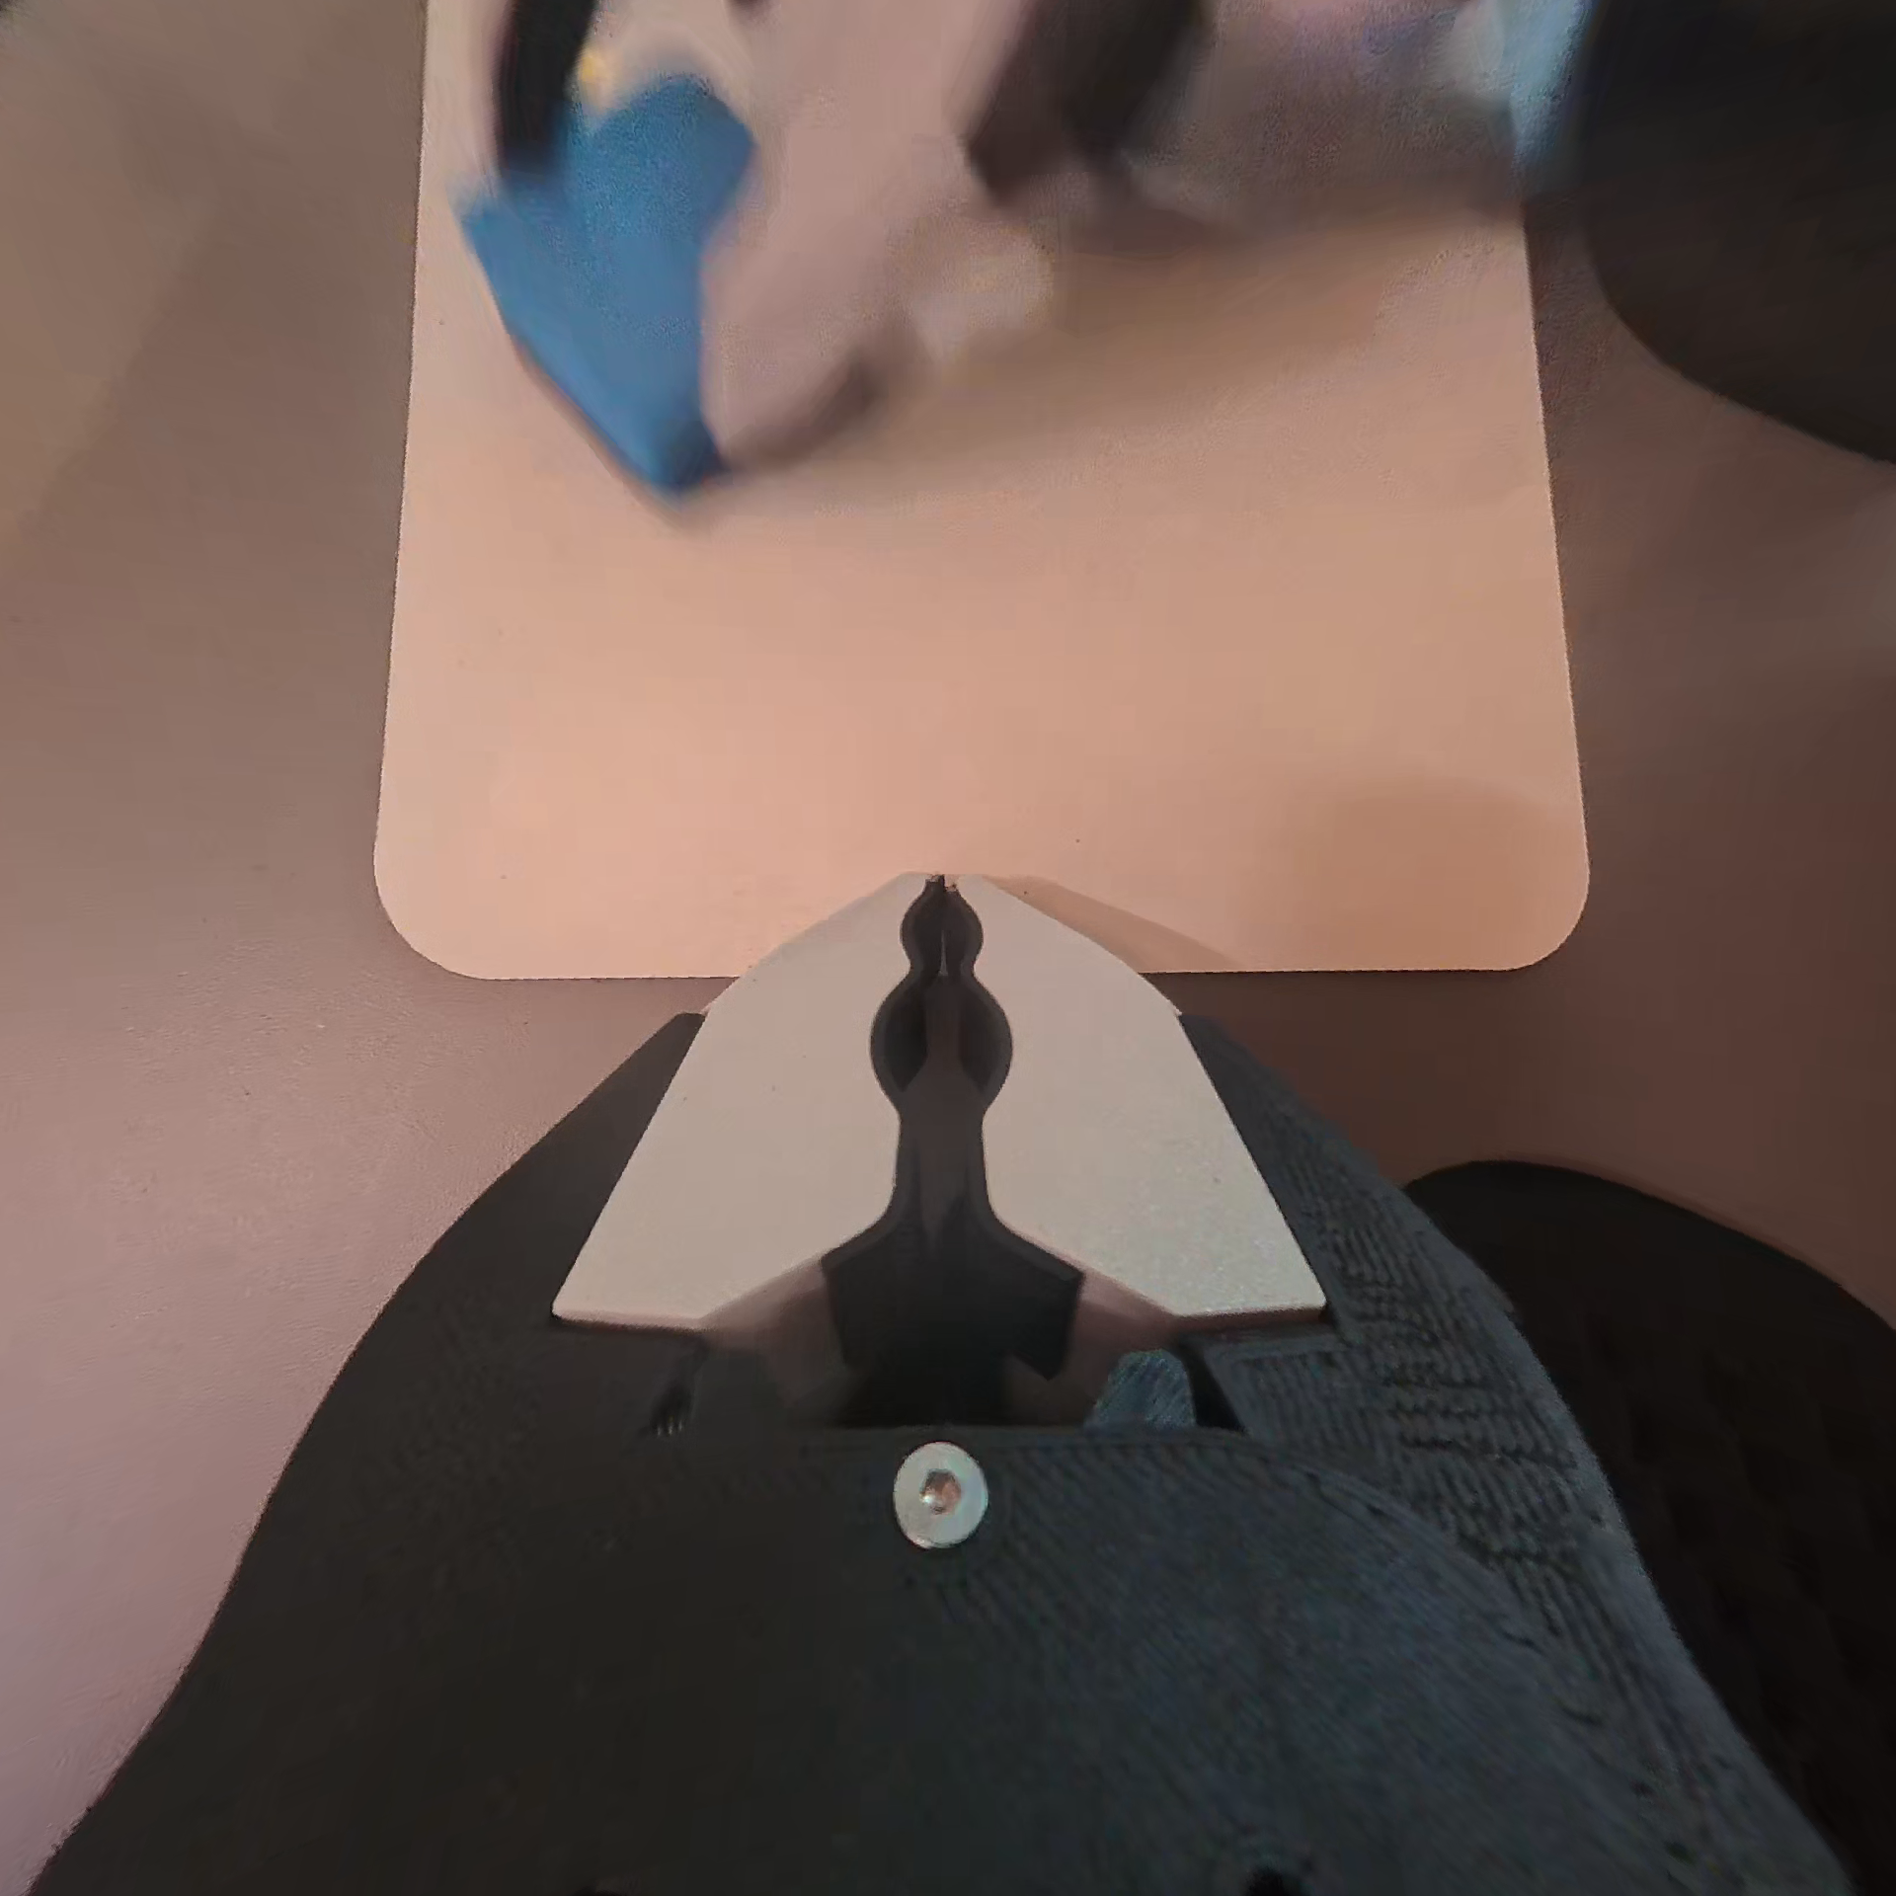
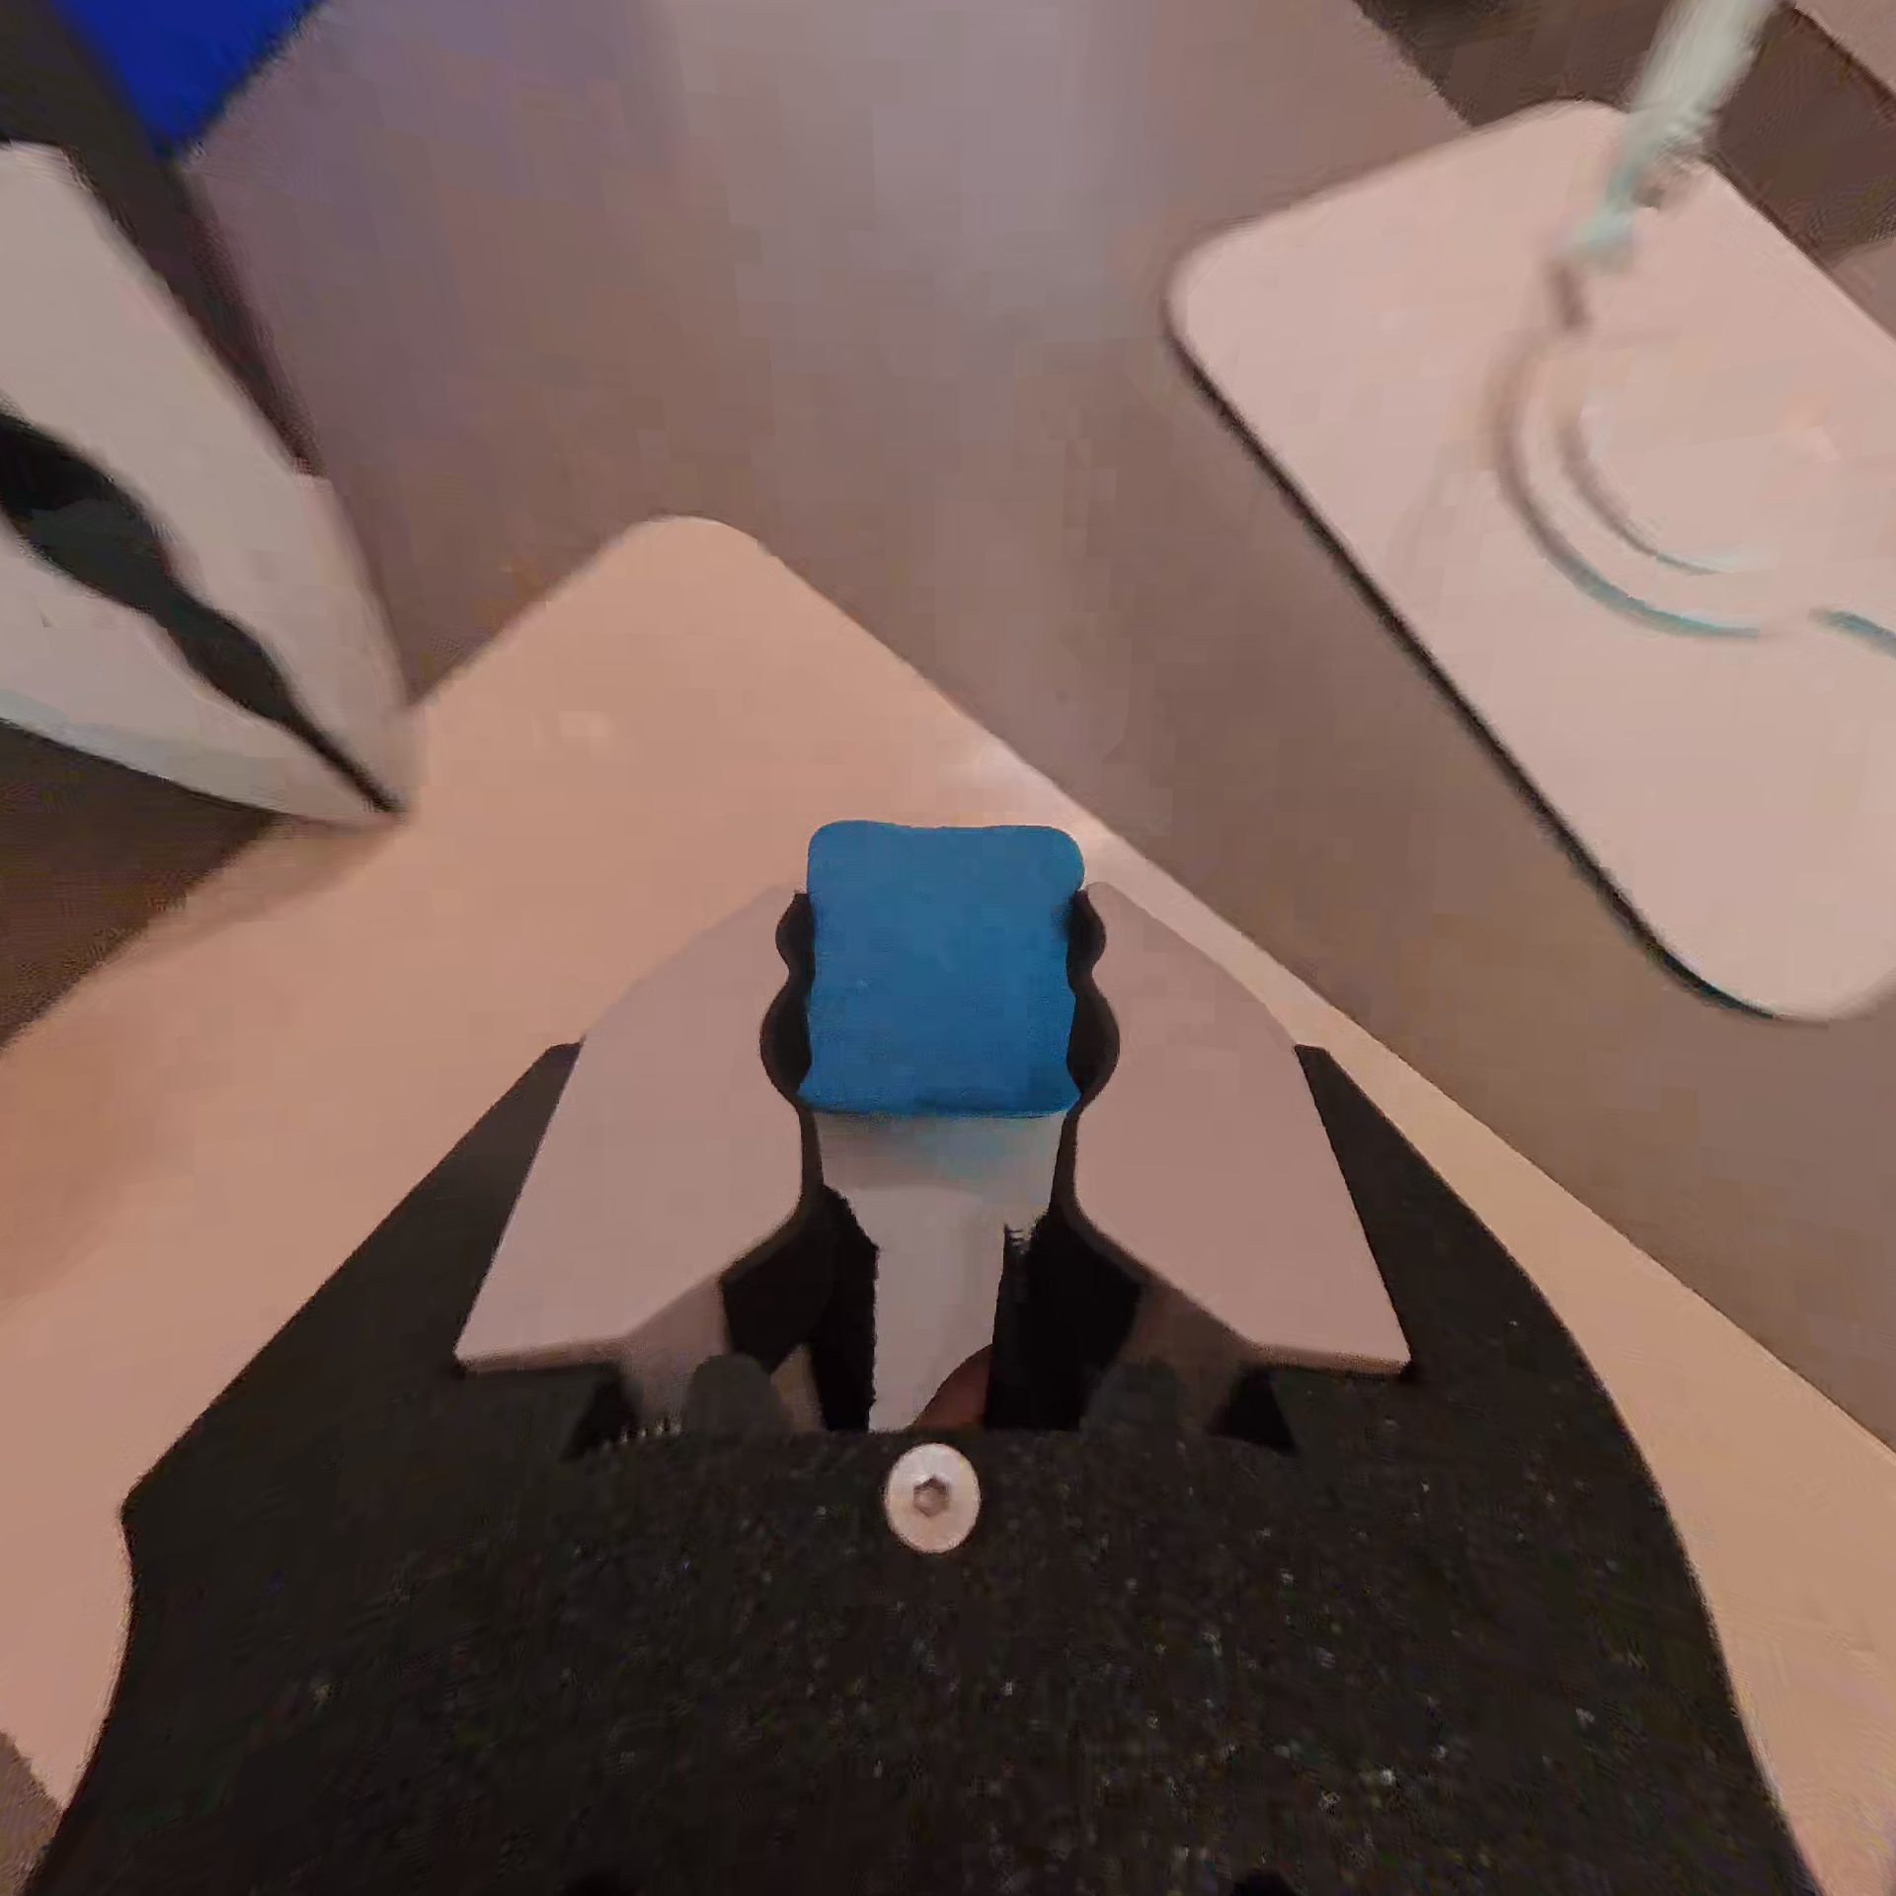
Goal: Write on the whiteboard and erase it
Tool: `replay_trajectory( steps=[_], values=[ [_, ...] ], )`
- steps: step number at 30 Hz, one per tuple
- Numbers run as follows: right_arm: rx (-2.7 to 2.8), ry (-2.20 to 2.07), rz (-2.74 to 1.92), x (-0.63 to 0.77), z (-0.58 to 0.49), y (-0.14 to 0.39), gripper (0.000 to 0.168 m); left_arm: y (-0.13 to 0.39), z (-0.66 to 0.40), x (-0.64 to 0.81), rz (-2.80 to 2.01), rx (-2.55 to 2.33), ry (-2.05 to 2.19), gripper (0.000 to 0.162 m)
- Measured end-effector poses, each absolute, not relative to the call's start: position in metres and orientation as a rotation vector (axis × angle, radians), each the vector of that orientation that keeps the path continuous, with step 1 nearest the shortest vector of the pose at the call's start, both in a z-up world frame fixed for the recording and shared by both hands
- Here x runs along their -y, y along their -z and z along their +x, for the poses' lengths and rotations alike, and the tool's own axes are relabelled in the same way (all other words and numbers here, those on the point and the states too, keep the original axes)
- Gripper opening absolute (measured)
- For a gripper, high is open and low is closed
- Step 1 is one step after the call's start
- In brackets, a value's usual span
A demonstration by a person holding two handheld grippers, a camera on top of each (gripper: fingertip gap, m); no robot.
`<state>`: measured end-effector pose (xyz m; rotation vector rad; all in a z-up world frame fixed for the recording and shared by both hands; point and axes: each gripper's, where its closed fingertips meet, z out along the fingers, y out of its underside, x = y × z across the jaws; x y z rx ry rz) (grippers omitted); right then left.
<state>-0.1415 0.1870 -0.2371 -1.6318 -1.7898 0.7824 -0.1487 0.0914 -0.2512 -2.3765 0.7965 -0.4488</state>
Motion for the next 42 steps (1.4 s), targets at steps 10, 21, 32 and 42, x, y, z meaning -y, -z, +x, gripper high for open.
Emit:
replay_trajectory(
  steps=[10,21,32,42],
  values=[
    [1.506,-0.574,-1.921,-0.271,0.001,0.239,0.048,0.251,-0.146,-0.089,-2.371,-0.820,0.459,0.001],
    [1.855,-0.846,-1.588,-0.097,-0.090,0.238,0.048,0.251,-0.148,-0.091,-2.370,-0.802,0.461,0.001],
    [1.547,-0.919,-1.516,-0.089,-0.020,0.145,0.048,0.251,-0.141,-0.096,-2.345,-0.798,0.412,0.001],
    [0.707,-0.015,-1.951,-0.324,0.244,0.090,0.048,0.248,-0.147,-0.098,-2.345,-0.824,0.309,0.006]
  ],
)
